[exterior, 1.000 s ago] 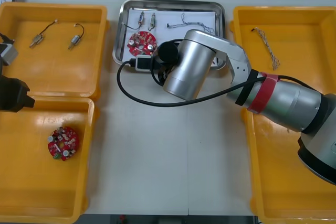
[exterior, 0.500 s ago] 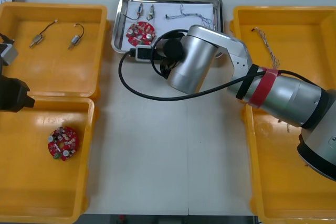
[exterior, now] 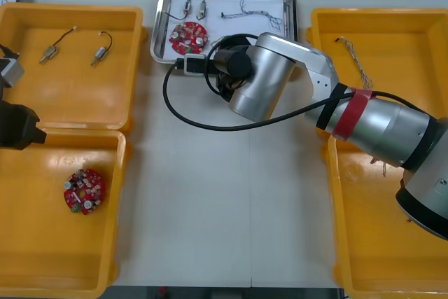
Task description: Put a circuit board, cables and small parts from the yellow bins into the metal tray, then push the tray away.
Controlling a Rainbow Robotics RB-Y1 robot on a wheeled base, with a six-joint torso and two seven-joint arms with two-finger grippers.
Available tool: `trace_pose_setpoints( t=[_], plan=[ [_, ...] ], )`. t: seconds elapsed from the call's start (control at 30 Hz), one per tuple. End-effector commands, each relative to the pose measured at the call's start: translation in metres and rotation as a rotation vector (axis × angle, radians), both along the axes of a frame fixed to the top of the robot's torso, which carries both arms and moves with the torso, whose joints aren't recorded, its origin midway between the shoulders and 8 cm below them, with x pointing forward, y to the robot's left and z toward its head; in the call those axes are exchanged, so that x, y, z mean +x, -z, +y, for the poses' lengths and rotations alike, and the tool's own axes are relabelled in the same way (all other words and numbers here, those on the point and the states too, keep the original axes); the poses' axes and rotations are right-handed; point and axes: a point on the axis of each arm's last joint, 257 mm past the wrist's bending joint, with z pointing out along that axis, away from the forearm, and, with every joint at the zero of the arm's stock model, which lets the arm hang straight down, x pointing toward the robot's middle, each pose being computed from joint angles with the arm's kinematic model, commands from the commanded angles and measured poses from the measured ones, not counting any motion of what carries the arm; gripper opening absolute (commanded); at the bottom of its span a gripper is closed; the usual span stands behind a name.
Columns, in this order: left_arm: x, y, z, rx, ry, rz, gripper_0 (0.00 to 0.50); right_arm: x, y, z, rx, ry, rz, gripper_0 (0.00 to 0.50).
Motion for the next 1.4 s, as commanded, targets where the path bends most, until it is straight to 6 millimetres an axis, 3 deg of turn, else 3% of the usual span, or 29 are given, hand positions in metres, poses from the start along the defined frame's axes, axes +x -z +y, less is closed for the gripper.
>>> trace_pose_setpoints(
  t=[0.03, 0.27, 0.3, 0.37, 0.83, 1.13, 1.4],
  plan=[
    [-0.002, -0.016, 0.017, 0.095, 0.067, -0.024, 0.5, 0.005, -0.047, 0.028, 0.0, -0.058, -0.078, 0.092],
    [-0.002, -0.016, 0.017, 0.095, 0.067, -0.024, 0.5, 0.003, -0.043, 0.027, 0.002, -0.055, -0.062, 0.43],
    [-0.002, -0.016, 0.017, 0.095, 0.067, -0.024, 0.5, 0.003, -0.043, 0.027, 0.004, -0.055, -0.059, 0.47],
    [-0.002, -0.016, 0.017, 0.095, 0.067, -0.024, 0.5, 0.002, -0.042, 0.028, 0.007, -0.056, -0.053, 0.5],
    [-0.002, -0.016, 0.017, 0.095, 0.067, -0.024, 0.5, -0.022, -0.029, 0.027, -0.026, -0.025, 0.041, 0.5],
    [-0.002, -0.016, 0.017, 0.095, 0.067, -0.024, 0.5, -0.059, -0.028, 0.026, -0.038, 0.021, 0.157, 0.5],
    [-0.002, -0.016, 0.017, 0.095, 0.067, -0.024, 0.5, -0.109, -0.037, 0.019, 0.073, 0.167, 0.311, 0.5]
  ],
)
